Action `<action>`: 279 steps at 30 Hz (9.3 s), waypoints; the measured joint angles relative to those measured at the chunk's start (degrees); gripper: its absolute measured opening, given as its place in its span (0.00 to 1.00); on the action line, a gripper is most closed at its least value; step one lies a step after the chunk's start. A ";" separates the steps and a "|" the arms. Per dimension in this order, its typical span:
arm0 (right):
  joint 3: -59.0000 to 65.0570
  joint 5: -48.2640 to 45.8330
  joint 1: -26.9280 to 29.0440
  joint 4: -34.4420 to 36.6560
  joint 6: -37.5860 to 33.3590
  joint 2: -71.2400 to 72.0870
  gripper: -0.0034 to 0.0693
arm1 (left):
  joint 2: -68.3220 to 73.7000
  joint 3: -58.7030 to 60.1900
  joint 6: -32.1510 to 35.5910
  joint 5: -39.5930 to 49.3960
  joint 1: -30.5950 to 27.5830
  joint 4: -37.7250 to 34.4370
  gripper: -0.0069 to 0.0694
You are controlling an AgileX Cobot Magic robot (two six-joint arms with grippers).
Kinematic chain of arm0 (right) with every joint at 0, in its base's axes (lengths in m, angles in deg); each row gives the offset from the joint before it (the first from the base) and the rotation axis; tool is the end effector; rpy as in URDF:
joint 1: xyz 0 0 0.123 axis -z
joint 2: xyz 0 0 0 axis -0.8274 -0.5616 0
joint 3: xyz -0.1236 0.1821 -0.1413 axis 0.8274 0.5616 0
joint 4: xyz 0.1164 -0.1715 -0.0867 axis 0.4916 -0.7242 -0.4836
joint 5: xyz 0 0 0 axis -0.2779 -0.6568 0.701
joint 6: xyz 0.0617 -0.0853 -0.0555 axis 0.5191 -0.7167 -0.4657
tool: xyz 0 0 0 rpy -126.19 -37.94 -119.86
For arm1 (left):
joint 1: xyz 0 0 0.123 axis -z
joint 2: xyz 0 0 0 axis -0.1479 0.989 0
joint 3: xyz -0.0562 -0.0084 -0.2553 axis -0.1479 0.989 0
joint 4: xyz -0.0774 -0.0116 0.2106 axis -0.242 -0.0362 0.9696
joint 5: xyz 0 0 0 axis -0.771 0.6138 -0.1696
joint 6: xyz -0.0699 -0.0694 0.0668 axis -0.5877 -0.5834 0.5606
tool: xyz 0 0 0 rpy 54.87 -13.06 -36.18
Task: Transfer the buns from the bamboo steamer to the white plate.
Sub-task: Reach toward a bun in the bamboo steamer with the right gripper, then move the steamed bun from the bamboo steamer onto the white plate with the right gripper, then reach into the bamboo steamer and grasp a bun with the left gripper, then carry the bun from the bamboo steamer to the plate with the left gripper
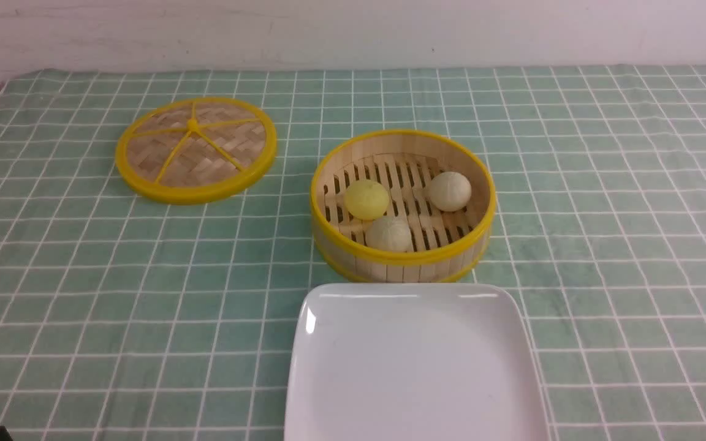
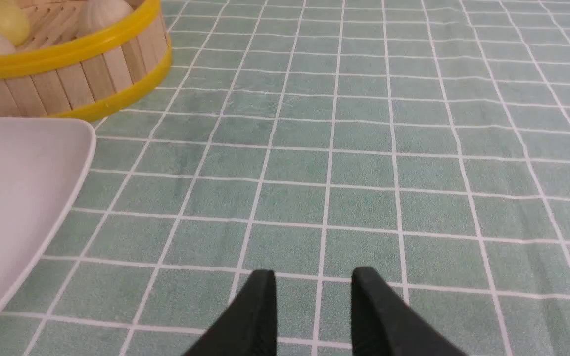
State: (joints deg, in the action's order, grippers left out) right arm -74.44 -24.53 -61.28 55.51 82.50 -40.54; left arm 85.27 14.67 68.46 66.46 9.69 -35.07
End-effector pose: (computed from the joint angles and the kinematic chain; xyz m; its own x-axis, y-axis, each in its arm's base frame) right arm 0.0742 0.0089 0.1662 -0.3064 0.0232 -0.9516 -0.0936 0.9941 0.0544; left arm 0.0756 0.0051 0.1645 -0.2829 -0.1562 -0.9463 -0.0797 0.9871 -0.1391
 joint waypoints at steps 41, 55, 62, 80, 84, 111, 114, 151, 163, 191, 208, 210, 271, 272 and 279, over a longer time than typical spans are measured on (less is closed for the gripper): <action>0.12 1.19 0.00 0.81 0.62 0.00 0.38 | 0.00 0.00 -4.14 -0.28 -0.06 -4.48 0.41; 0.69 3.91 0.00 36.99 24.54 0.00 0.38 | 0.00 0.05 -35.69 -1.16 -0.12 -38.78 0.41; -4.70 4.70 0.00 37.01 17.90 0.00 0.24 | 0.00 -3.96 -25.59 -0.72 -0.12 -39.14 0.29; -40.59 -32.53 -0.85 26.28 -7.85 -59.13 0.05 | 37.08 -26.80 9.48 32.07 -0.12 -38.63 0.09; -45.68 -36.77 -5.18 43.12 -23.38 -70.35 0.06 | 44.93 -27.99 14.81 33.21 -0.12 -38.57 0.09; -99.97 -18.78 -17.05 3.88 -3.18 -117.57 0.54 | 48.80 -28.05 17.88 30.04 -0.12 -38.24 0.14; -100.25 -15.88 -17.05 1.85 -2.44 -120.32 0.54 | 48.80 -28.05 17.88 28.24 -0.12 -38.19 0.14; -65.55 -29.73 -17.05 28.12 -14.61 -79.16 0.08 | 48.80 -28.05 17.88 26.18 -0.18 -38.46 0.19; -58.07 -21.42 -17.05 45.44 -38.42 -89.66 0.08 | 48.80 -28.05 17.88 24.90 -0.18 -38.46 0.21; -68.80 -37.51 -12.24 17.51 -17.90 -82.35 0.64 | 48.80 -28.05 17.88 22.00 -0.18 -38.02 0.24; -53.13 -42.19 -11.95 4.35 -7.01 -44.60 0.03 | 68.97 -61.89 25.81 40.69 -0.18 -41.98 0.09; -47.95 -39.05 -11.95 4.23 -7.29 -40.68 0.03 | 74.52 -67.68 28.10 44.31 0.27 -45.48 0.09; -37.30 -24.59 -11.95 3.82 -7.69 -33.81 0.08 | 102.56 -86.59 9.46 40.50 36.29 -20.43 0.13; -37.30 -24.59 -11.95 3.82 -7.69 -33.81 0.08 | 103.14 -83.93 10.00 37.76 36.29 -21.81 0.13; -37.30 -24.59 -11.95 3.82 -7.69 -33.81 0.10 | 106.37 -78.17 14.51 25.81 36.29 -25.90 0.23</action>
State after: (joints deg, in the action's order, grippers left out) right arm -111.74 -49.12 -73.22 59.34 74.81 -74.35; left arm 191.64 -63.50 82.97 92.27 45.98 -60.97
